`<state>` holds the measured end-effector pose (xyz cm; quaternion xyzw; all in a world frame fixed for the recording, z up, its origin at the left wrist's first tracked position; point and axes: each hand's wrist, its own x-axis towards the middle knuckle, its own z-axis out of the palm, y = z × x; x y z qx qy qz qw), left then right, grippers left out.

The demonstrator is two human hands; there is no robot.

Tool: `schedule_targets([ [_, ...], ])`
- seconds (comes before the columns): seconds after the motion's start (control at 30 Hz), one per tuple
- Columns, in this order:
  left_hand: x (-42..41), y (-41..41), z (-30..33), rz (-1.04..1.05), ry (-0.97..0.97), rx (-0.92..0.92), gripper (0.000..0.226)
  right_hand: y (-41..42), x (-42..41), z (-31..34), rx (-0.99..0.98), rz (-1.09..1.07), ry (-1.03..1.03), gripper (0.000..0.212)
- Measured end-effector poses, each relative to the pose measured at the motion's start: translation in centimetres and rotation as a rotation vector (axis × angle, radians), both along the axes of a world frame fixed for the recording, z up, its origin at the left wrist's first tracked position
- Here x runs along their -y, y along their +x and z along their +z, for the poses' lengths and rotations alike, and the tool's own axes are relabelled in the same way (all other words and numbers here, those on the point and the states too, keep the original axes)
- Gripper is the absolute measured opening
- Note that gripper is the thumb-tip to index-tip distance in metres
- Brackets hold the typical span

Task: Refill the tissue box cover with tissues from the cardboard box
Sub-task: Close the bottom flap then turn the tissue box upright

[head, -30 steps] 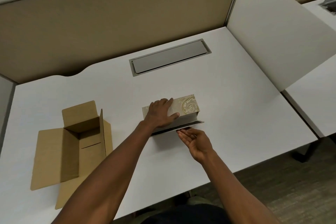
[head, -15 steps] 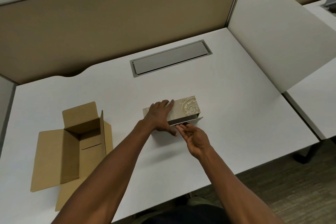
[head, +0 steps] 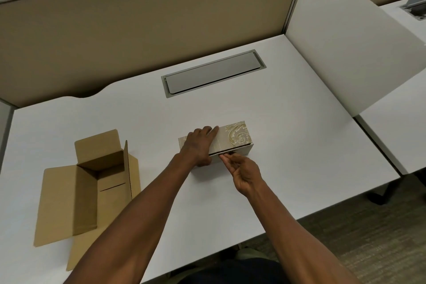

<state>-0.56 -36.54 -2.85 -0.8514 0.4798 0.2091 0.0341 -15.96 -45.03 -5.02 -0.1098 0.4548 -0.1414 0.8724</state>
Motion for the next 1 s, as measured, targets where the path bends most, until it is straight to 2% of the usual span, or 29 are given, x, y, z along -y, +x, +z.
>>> schedule_targets([
  [0.4,0.6,0.1,0.3,0.055,-0.045,0.000,0.114,0.3,0.1,0.0,0.013,-0.005,-0.013,0.036],
  [0.63,1.2,0.7,0.1,0.085,-0.048,-0.007,0.107,-0.4,0.4,-1.2,-0.007,0.098,-0.088,0.026],
  [0.83,1.4,2.5,0.8,0.215,-0.089,-0.227,0.100,-1.2,1.8,-2.6,-0.231,0.255,-0.300,0.028],
  [1.0,1.4,3.7,1.1,0.330,-0.138,-0.373,0.093,-2.1,2.5,-2.8,-0.306,0.309,-0.306,0.038],
])
